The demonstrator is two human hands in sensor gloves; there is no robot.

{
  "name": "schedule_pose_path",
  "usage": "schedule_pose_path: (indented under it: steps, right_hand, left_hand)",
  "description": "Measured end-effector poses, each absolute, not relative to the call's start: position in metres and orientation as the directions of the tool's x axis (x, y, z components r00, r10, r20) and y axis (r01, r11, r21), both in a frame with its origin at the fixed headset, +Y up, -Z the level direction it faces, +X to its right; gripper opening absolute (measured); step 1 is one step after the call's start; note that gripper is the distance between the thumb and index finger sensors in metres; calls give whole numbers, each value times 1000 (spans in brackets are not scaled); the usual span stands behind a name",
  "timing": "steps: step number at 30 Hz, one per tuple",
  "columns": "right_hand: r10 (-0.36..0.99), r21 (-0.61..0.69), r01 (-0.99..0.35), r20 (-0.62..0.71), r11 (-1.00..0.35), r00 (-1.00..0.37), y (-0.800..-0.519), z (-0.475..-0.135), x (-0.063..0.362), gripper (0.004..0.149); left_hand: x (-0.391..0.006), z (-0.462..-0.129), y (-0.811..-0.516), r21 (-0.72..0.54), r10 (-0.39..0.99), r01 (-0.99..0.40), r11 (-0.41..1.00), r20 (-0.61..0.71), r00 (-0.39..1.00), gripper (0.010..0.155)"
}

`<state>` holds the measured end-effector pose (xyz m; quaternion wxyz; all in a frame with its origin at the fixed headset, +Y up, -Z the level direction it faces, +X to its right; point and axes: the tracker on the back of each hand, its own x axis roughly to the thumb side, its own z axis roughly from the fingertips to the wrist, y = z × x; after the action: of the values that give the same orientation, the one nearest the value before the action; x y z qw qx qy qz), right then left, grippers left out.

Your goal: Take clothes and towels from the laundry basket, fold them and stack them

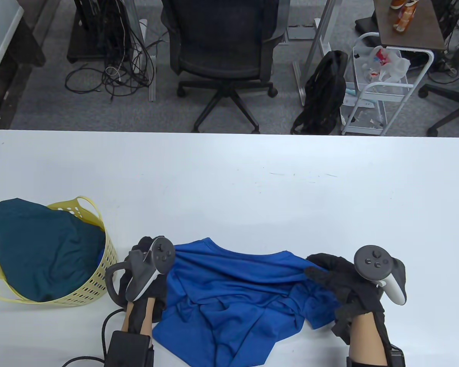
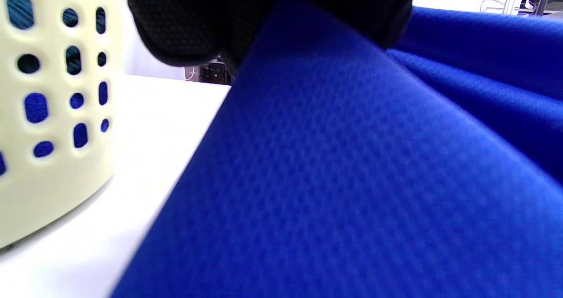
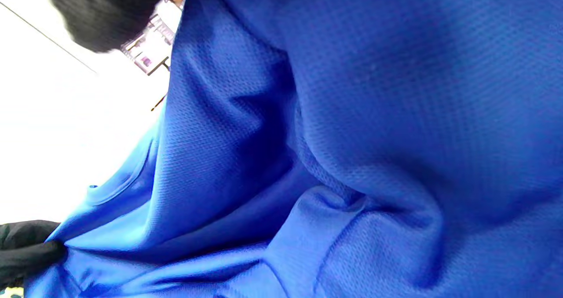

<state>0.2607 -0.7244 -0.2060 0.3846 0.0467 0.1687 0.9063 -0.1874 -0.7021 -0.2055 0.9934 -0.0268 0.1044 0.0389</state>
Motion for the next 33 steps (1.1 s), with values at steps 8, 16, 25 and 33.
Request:
schedule_pose_path:
  steps: [8, 16, 25, 33]
  right_hand:
    - [583, 48, -584, -46, -810, -811, -717, -202, 262, 38]
    - [400, -183, -377, -113, -908, -909, -706, -195, 265, 40]
    - [158, -163, -130, -178, -978, -971, -707, -195, 265, 37]
    - [151, -261, -82, -258, -962, -954, -700, -190, 274, 40]
  left_hand:
    - [-189, -205, -702, -53, 82, -95, 994, -210, 974, 47]
    - [-188, -205, -701, -29, 114, -122, 992, -184, 976, 48]
    - [-178, -204, -703, -13, -80, 79, 997, -238, 968, 47]
    - [-171, -203, -702, -26, -111, 108, 994, -252, 961, 46]
